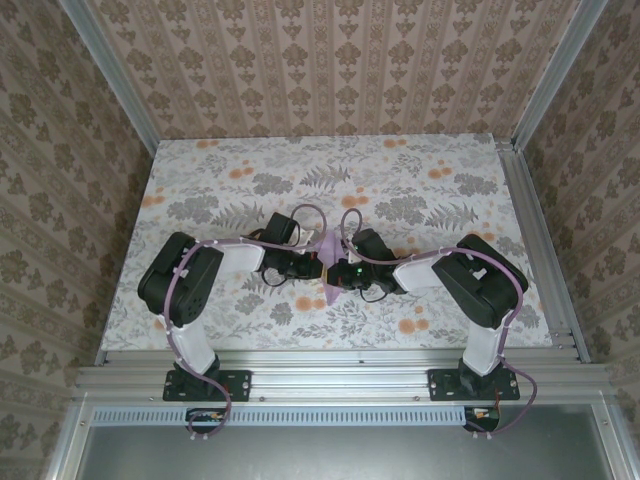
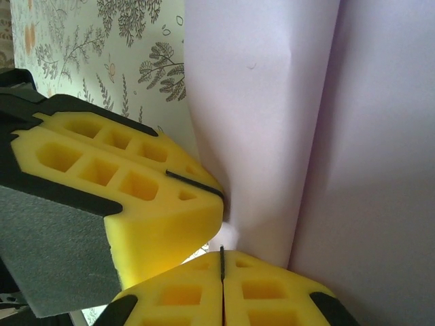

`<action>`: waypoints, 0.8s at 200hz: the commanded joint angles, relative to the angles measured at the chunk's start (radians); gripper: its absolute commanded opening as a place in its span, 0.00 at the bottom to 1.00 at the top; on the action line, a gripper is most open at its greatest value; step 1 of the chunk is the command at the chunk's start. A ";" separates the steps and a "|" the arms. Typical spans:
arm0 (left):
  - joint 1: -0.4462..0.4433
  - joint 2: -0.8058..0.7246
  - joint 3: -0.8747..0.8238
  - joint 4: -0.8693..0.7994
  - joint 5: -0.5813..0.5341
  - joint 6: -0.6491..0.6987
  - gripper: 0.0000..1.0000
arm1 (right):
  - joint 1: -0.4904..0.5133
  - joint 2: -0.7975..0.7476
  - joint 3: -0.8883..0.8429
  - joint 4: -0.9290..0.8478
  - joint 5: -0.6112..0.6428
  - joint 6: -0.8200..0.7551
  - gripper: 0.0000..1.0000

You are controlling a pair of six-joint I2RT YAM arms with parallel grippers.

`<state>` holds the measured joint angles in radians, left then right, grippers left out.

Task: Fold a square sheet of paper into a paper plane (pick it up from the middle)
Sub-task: Third fold the triangle at the center of the table.

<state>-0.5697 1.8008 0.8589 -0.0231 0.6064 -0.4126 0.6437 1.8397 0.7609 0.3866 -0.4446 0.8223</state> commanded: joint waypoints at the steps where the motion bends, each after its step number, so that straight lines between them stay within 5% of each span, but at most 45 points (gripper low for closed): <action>1: -0.004 0.039 0.010 -0.053 -0.034 0.045 0.00 | -0.006 -0.009 -0.027 -0.023 -0.011 -0.003 0.11; 70: -0.004 0.049 0.009 -0.069 -0.036 0.060 0.00 | -0.004 -0.116 -0.099 -0.027 -0.014 0.024 0.12; 160: -0.004 0.063 0.006 -0.069 -0.031 0.063 0.00 | 0.012 -0.052 -0.077 0.017 -0.071 0.059 0.11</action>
<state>-0.5697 1.8137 0.8692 -0.0269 0.6178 -0.3801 0.6460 1.7546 0.6720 0.3820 -0.4801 0.8673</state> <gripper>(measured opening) 0.047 0.114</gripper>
